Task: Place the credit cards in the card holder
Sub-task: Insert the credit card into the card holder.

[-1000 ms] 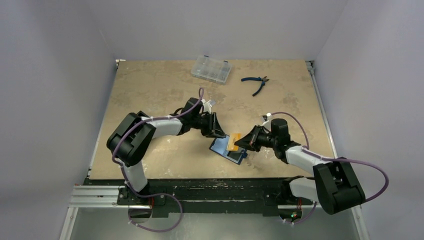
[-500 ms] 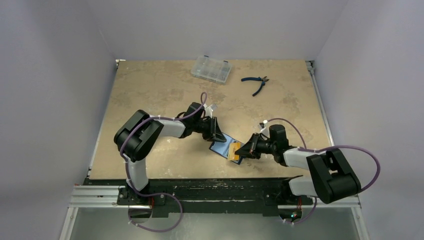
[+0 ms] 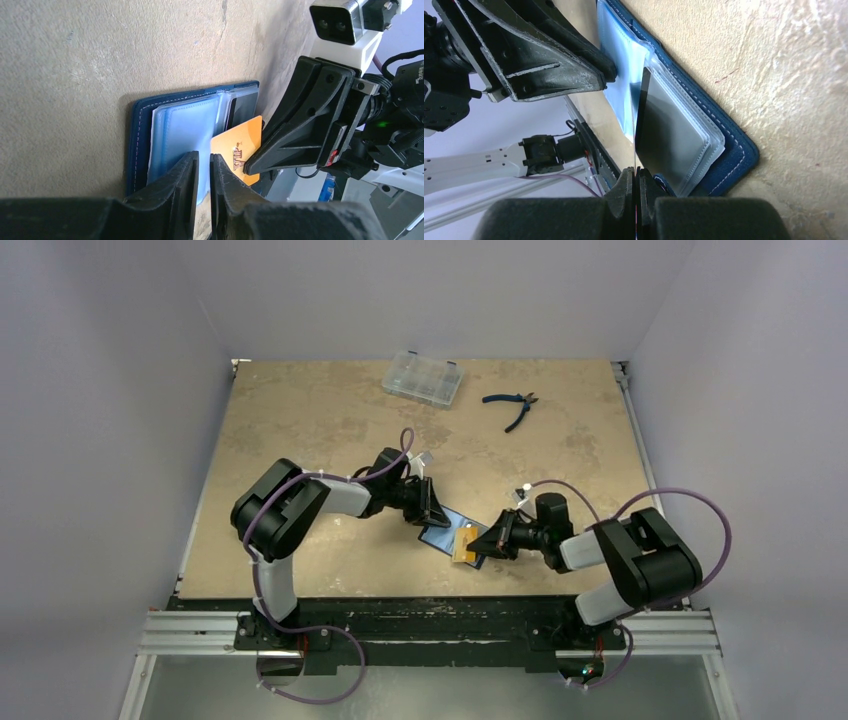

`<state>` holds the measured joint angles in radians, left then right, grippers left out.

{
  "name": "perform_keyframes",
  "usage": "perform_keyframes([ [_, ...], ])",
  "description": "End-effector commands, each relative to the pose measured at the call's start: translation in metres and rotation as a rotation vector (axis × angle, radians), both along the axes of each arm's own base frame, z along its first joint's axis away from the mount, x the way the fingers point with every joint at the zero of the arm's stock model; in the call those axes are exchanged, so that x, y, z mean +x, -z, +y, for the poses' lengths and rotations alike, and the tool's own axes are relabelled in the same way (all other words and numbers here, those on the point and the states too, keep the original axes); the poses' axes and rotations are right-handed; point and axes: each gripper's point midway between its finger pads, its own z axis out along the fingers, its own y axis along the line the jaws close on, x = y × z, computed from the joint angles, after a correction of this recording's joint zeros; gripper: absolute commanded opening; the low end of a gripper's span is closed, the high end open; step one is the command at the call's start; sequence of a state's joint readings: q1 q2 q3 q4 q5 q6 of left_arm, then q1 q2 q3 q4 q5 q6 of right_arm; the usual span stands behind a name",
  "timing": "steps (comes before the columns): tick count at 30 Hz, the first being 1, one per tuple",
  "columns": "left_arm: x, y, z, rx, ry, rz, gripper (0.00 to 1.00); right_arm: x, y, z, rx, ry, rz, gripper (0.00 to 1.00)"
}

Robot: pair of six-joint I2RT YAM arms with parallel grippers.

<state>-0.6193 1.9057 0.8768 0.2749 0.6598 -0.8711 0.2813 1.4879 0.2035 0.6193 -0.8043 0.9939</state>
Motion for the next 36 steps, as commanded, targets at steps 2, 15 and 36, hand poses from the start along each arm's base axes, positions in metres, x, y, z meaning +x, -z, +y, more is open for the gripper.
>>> perform_keyframes([
  [2, 0.002, 0.012, 0.006, 0.023, -0.003, -0.022, 0.18, 0.008, -0.009, 0.006, 0.058, -0.015, -0.072, 0.0],
  [15, -0.005, 0.017, 0.01, 0.024, -0.009, -0.009, 0.14, 0.043, -0.012, 0.005, 0.051, 0.085, -0.202, 0.0],
  [36, -0.002, -0.015, 0.002, -0.081, -0.037, -0.042, 0.16, 0.036, -0.002, 0.01, 0.141, 0.228, -0.182, 0.08],
])
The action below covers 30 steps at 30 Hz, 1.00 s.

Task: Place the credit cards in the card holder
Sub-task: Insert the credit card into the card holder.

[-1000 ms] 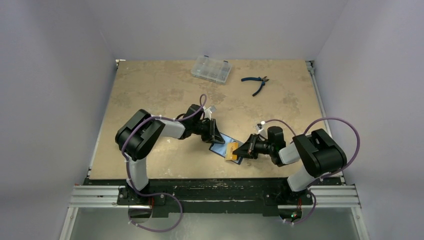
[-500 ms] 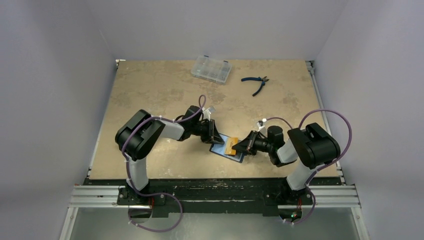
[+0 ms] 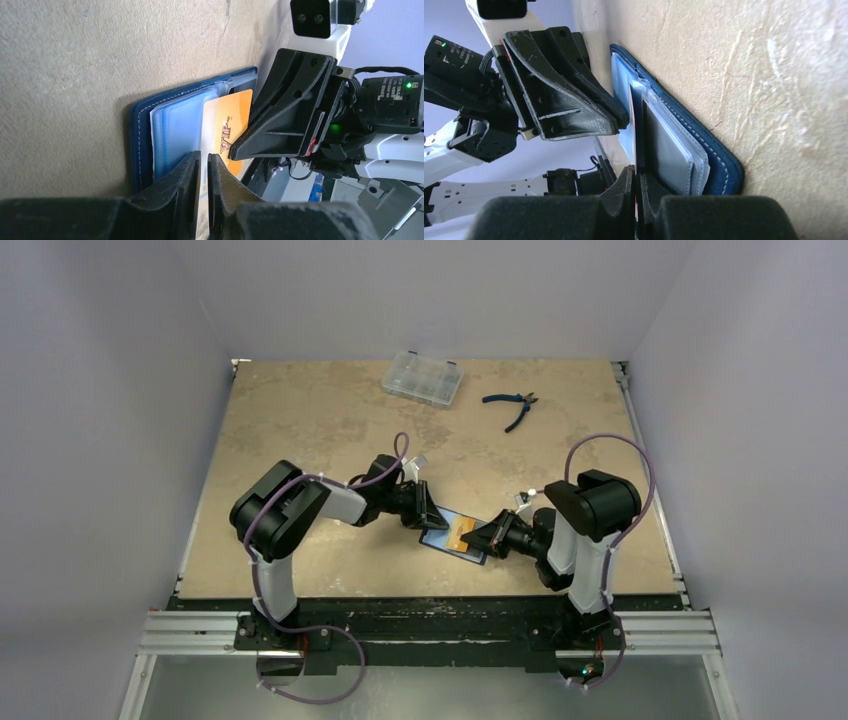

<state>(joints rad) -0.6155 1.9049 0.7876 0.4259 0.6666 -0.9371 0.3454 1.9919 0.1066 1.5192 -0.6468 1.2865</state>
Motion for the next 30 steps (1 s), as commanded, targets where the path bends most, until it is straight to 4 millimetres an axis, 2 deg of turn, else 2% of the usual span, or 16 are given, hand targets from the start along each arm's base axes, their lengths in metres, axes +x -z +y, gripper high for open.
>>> perform_keyframes([
  [1, 0.006, -0.024, -0.002, -0.032, -0.006, -0.062, 0.17, 0.008, -0.009, -0.004, -0.03, 0.051, -0.102, 0.11],
  [5, 0.01, -0.038, 0.0, -0.008, -0.005, -0.106, 0.24, 0.017, 0.014, -0.01, -0.2, 0.036, -0.089, 0.24],
  [9, 0.015, -0.043, 0.012, 0.083, -0.009, -0.174, 0.34, 0.018, 0.022, -0.017, -0.316, 0.011, -0.069, 0.39],
  [15, 0.016, -0.026, 0.029, 0.211, 0.001, -0.207, 0.38, 0.018, 0.024, -0.025, -0.496, -0.013, -0.076, 0.59],
  [17, 0.016, -0.021, 0.032, 0.231, -0.004, -0.208, 0.38, 0.018, 0.022, -0.027, -0.557, -0.018, -0.088, 0.62],
  [20, 0.015, -0.012, 0.038, 0.259, -0.017, -0.204, 0.31, 0.015, 0.017, -0.027, -0.644, -0.043, -0.11, 0.64],
  [23, 0.013, -0.005, 0.038, 0.256, -0.024, -0.193, 0.28, 0.012, 0.022, -0.03, -0.723, -0.096, -0.103, 0.64],
  [27, 0.005, 0.0, 0.035, 0.221, -0.013, -0.17, 0.3, 0.01, 0.018, -0.035, -0.745, -0.09, -0.124, 0.64],
  [30, 0.005, 0.001, 0.036, 0.219, -0.015, -0.166, 0.27, 0.008, 0.016, -0.037, -0.761, -0.103, -0.129, 0.65],
])
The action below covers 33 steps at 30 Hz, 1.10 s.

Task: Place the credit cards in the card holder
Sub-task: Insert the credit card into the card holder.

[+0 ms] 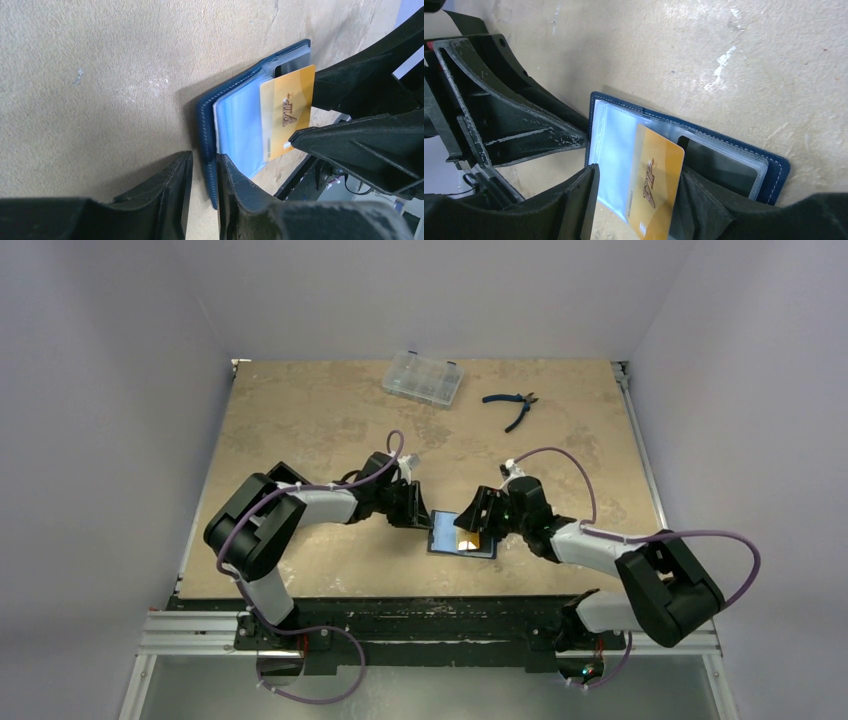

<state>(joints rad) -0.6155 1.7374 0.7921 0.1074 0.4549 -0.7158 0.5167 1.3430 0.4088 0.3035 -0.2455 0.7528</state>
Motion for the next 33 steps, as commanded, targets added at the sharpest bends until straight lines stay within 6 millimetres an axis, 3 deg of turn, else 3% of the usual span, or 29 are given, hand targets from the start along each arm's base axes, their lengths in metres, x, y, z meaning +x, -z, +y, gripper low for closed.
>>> perform_keyframes([
  [1, 0.002, 0.001, -0.003, -0.023, 0.012, -0.024, 0.26, -0.022, 0.036, -0.034, -0.202, 0.013, 0.099, 0.65],
  [8, -0.004, 0.004, -0.006, -0.045, 0.022, -0.001, 0.24, -0.026, 0.031, -0.035, -0.206, -0.002, 0.105, 0.65],
  [13, -0.017, -0.003, -0.021, -0.179, 0.061, 0.057, 0.28, -0.027, 0.024, -0.04, -0.232, -0.001, 0.091, 0.65],
  [21, -0.022, -0.008, -0.033, -0.323, 0.051, 0.104, 0.27, -0.025, 0.024, -0.028, -0.167, -0.022, 0.085, 0.65],
  [27, -0.016, -0.003, -0.034, -0.322, 0.023, 0.102, 0.13, -0.023, 0.023, -0.028, -0.165, -0.017, 0.08, 0.64],
  [30, -0.01, 0.0, -0.035, -0.311, -0.006, 0.099, 0.0, -0.021, 0.024, -0.034, -0.201, 0.004, 0.087, 0.65],
  [33, -0.003, 0.003, -0.031, -0.288, -0.033, 0.074, 0.0, -0.024, 0.025, -0.044, -0.252, 0.03, 0.108, 0.67],
])
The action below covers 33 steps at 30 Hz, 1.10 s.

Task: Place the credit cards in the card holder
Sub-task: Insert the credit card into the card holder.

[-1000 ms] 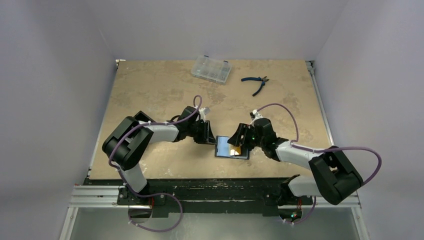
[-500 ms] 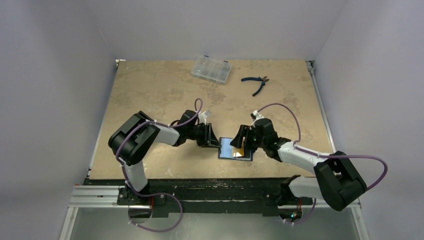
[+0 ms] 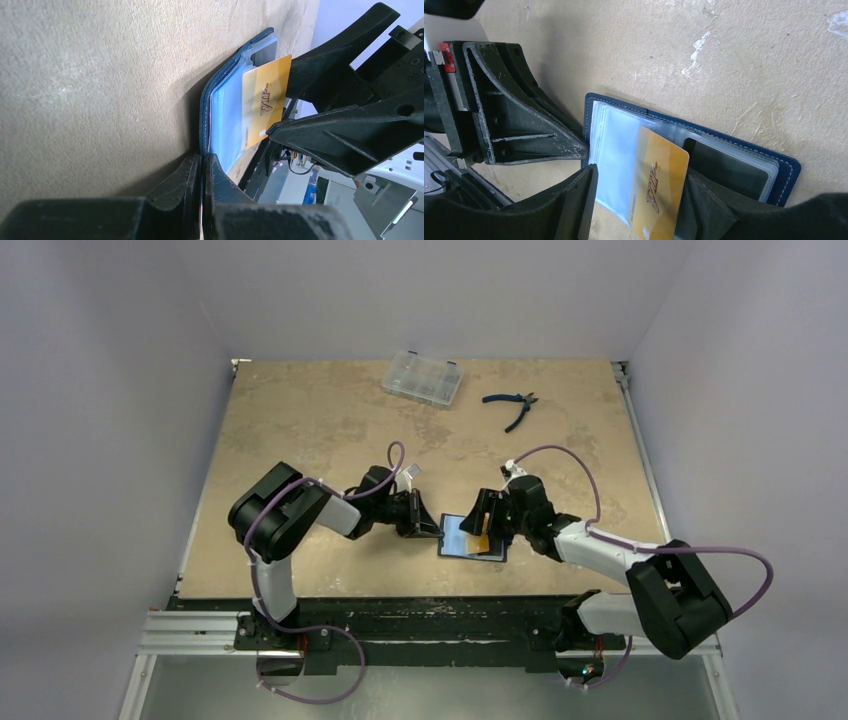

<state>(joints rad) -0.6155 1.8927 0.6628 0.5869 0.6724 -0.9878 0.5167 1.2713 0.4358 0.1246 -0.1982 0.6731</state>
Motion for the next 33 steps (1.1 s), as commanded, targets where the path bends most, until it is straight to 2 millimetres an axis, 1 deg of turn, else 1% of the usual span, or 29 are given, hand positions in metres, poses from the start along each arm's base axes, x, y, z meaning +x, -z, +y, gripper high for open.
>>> perform_keyframes([
  [1, 0.019, -0.003, -0.001, 0.0, -0.052, -0.067, 0.0, -0.015, 0.022, -0.029, -0.15, 0.058, 0.098, 0.69],
  [5, 0.032, -0.007, -0.001, -0.035, -0.07, -0.071, 0.0, -0.008, 0.016, -0.028, -0.141, 0.088, 0.088, 0.76],
  [8, 0.043, -0.01, 0.0, -0.045, -0.079, -0.074, 0.0, 0.002, 0.014, -0.021, -0.126, 0.075, 0.076, 0.81],
  [10, 0.052, -0.01, 0.003, -0.043, -0.093, -0.078, 0.0, 0.01, 0.012, -0.017, -0.111, 0.071, 0.067, 0.82],
  [16, 0.077, -0.011, 0.01, -0.034, -0.121, -0.087, 0.0, 0.034, 0.011, -0.029, -0.118, 0.098, 0.063, 0.9],
  [18, 0.083, -0.012, 0.011, -0.029, -0.127, -0.089, 0.0, 0.037, 0.01, -0.032, -0.122, 0.095, 0.055, 0.91],
  [22, 0.088, -0.013, 0.014, -0.029, -0.134, -0.093, 0.0, 0.036, 0.005, -0.031, -0.123, 0.068, 0.031, 0.88],
  [25, 0.09, -0.012, 0.014, -0.026, -0.139, -0.088, 0.0, 0.035, 0.008, -0.032, -0.125, 0.071, 0.041, 0.85],
  [28, 0.092, -0.011, 0.013, -0.029, -0.147, -0.082, 0.0, 0.035, 0.01, -0.025, -0.093, 0.057, 0.041, 0.81],
  [33, 0.095, -0.011, 0.013, -0.024, -0.163, -0.083, 0.0, 0.035, 0.007, -0.014, -0.033, 0.034, 0.043, 0.75],
])
